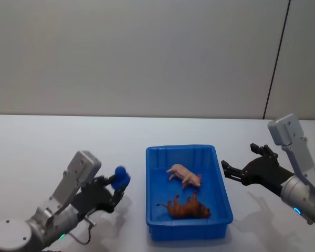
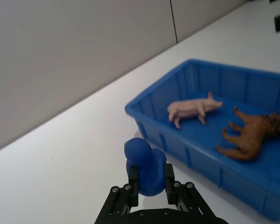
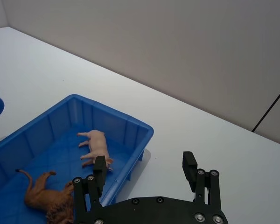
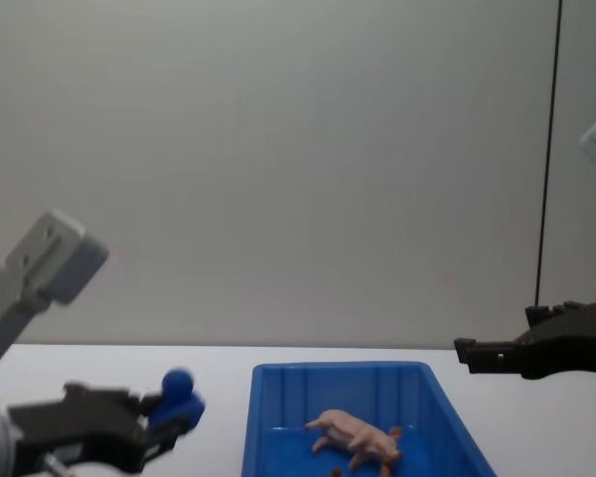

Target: Pick up the two dolls from the table and place them into the box.

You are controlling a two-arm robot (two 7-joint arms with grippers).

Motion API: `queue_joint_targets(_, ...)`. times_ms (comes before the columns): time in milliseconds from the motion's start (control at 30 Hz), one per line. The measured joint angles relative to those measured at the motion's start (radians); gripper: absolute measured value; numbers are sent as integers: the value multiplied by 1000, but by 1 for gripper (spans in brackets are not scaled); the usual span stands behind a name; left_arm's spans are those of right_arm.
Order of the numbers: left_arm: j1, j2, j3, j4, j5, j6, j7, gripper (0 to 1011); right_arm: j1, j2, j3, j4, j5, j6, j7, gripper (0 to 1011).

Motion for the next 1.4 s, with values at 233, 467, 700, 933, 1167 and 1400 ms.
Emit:
queue_joint_targets(233,-36,-25,1,-37,4,-15,-8,276,0,0,0,0,0,0,0,1001)
queue_joint_targets(467,-97,-76,16,-35,12,-33,-38,229,0,0,0,0,0,0,0,1001)
queue_joint_targets(700,-157,-129,34,6,14,-53,-68,446,0,0,0,0,0,0,0,1001)
queue_joint_targets(933,-203,-169,47,46,15,-68,-91,669,0,0,0,0,0,0,0,1001)
queue_joint_targets(1167,-227,-189,51,62,15,-74,-97,885,0,0,0,0,0,0,0,1001)
queue_joint_targets(1400,-237,-197,52,65,12,-79,-98,1003,0,0,0,0,0,0,0,1001)
